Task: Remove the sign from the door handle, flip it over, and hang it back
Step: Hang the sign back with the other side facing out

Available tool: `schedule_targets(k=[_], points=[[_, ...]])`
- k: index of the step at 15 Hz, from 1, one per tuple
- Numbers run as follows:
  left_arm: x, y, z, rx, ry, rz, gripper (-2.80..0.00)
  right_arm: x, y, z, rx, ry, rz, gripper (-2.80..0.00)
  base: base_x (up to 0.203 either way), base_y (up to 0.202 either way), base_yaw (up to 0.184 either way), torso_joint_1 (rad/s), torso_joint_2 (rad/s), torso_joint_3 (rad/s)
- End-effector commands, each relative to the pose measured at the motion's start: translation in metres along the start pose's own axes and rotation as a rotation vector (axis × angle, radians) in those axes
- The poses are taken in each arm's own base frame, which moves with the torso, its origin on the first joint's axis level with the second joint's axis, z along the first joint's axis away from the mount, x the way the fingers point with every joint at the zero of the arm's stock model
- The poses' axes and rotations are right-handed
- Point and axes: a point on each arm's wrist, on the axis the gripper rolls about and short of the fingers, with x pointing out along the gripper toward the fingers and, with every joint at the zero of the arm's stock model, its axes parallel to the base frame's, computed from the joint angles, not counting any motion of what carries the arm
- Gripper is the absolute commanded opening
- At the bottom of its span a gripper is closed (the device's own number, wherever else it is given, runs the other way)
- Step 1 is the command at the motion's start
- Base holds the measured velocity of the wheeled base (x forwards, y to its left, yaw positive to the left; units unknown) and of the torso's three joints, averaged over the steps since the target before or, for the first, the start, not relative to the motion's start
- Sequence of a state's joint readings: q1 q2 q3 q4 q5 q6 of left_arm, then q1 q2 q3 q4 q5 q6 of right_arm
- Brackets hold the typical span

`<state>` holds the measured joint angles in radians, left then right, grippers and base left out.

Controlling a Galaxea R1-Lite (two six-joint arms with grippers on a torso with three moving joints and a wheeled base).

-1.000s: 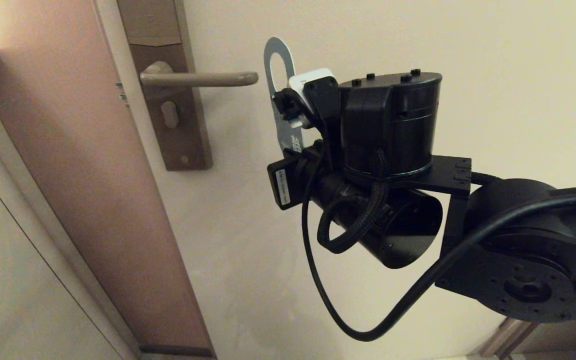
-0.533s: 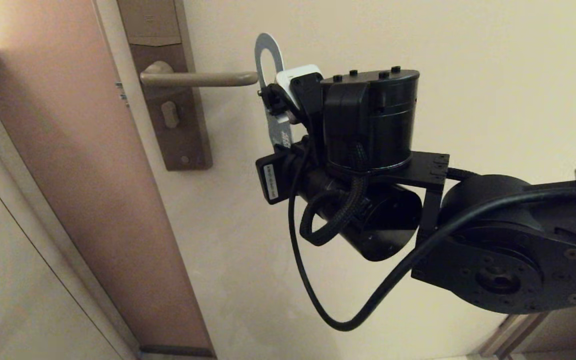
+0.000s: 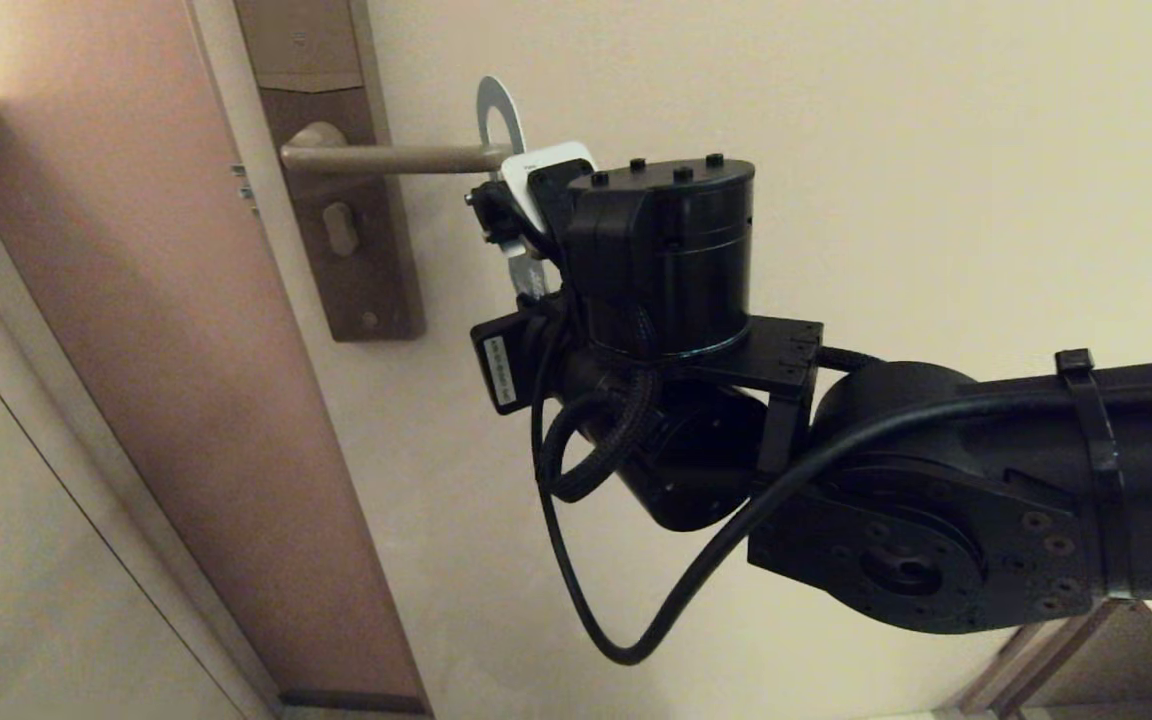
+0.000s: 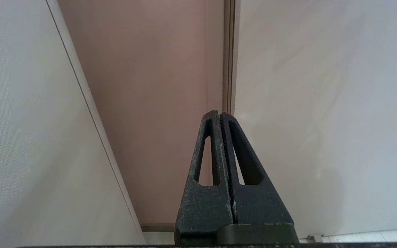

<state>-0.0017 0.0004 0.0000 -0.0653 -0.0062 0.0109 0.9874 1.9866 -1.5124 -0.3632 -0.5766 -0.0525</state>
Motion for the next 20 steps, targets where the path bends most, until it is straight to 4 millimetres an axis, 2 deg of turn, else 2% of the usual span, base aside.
schedule_targets(k=[1, 7, 19, 20], points=[[0.000, 0.000, 0.000, 0.000, -0.001, 0.000, -2.80, 0.002, 0.002, -0.002, -0.010, 0.000, -0.004, -2.80, 0.000, 0.000, 0.000, 0.000, 0.00, 0.000], [0.000, 0.000, 0.000, 0.000, -0.001, 0.000, -2.80, 0.005, 0.018, 0.003, -0.006, -0.027, 0.021, -2.80, 0.000, 0.000, 0.000, 0.000, 0.00, 0.000], [0.000, 0.000, 0.000, 0.000, -0.001, 0.000, -2.80, 0.001, 0.047, -0.003, -0.015, -0.027, 0.061, -2.80, 0.000, 0.000, 0.000, 0.000, 0.00, 0.000], [0.000, 0.000, 0.000, 0.000, -0.001, 0.000, -2.80, 0.002, 0.047, -0.003, -0.014, -0.028, 0.061, 0.00, 0.000, 0.000, 0.000, 0.000, 0.00, 0.000]])
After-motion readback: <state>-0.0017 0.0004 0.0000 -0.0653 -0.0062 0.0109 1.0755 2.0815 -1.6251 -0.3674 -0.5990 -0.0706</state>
